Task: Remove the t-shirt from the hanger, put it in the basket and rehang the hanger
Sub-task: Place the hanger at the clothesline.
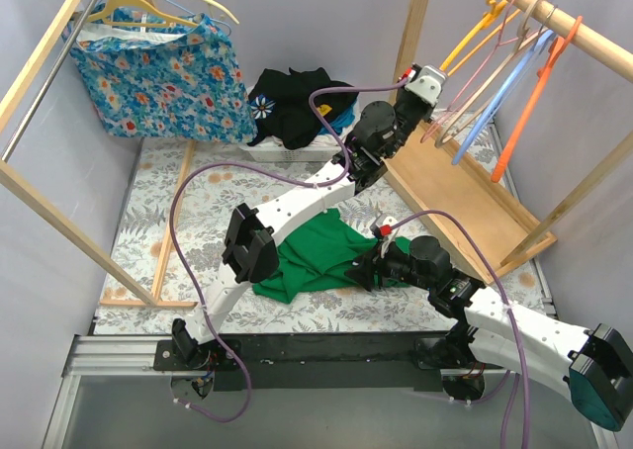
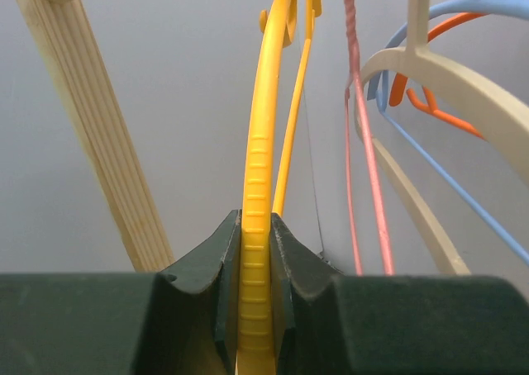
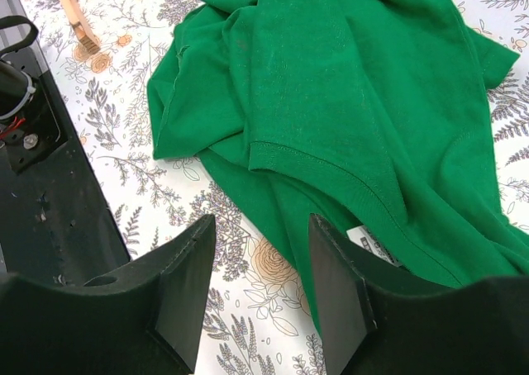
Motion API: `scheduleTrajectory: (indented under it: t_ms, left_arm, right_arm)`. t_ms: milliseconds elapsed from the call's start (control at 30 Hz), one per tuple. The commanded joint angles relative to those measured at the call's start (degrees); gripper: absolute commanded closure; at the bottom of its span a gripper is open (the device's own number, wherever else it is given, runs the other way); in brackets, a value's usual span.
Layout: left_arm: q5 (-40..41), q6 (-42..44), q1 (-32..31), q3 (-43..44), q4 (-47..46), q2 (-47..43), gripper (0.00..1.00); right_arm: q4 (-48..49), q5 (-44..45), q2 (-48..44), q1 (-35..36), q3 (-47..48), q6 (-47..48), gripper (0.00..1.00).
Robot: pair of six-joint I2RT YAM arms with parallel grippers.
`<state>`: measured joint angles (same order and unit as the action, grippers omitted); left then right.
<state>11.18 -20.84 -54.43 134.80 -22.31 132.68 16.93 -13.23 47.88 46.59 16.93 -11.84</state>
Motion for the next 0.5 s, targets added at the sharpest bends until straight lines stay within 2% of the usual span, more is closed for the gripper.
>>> scheduleTrajectory:
  t_ms: [0,467]
  left_arm:
    - [-2.92,-1.92,0.91,3.27,-0.9,0.21,1.0]
    - [-10.74,-3.59,1.88,2.22,0.77,1.35,1.0]
  right_arm:
    - [3.2,0.14,-0.5,0.35,-0.58,-0.29,0.44]
    - [2.85,0.58,-1.29,0.35,-0.84,-0.38,0.44]
